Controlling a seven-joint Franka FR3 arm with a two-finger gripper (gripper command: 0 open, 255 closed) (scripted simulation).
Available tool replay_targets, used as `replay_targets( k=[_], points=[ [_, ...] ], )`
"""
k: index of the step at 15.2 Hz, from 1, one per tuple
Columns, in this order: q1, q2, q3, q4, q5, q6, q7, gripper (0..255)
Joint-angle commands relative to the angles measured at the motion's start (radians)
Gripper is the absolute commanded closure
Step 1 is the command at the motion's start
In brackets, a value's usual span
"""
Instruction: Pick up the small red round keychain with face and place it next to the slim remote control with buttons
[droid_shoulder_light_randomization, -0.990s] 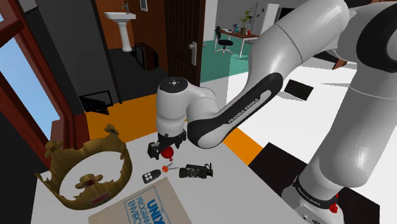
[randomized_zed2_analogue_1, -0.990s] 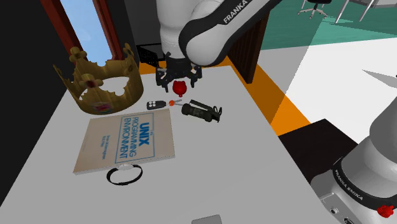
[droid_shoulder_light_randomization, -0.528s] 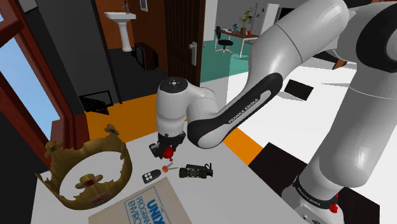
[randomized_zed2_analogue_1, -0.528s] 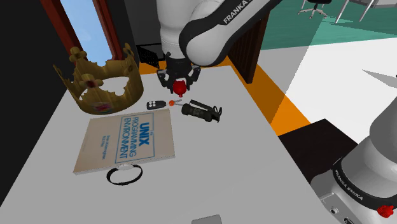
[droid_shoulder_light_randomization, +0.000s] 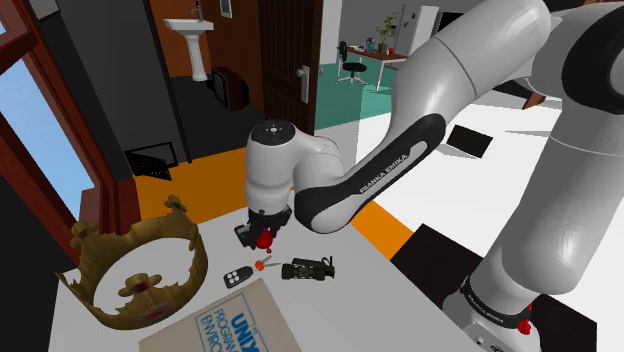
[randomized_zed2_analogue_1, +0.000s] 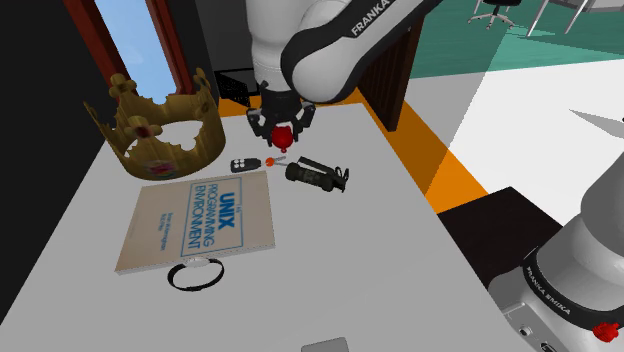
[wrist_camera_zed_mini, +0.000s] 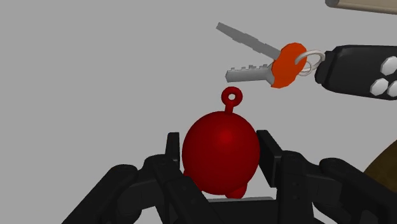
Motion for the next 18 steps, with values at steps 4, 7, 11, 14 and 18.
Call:
replay_targets(
  k=[4,7,11,14,18],
  points=[
    [-0.012,-0.049,0.015,0.015,0.066,-0.046,-0.054,255],
    [-0.016,-0.079,0.021,0.028,0.106,-0.078,-0.086,255],
    [-0.019,-0.117,0.025,0.048,0.152,-0.123,-0.124,255],
    [-0.02,-0.142,0.025,0.066,0.183,-0.158,-0.15,255],
    [-0.02,-0.173,0.024,0.093,0.217,-0.206,-0.18,255]
  ],
)
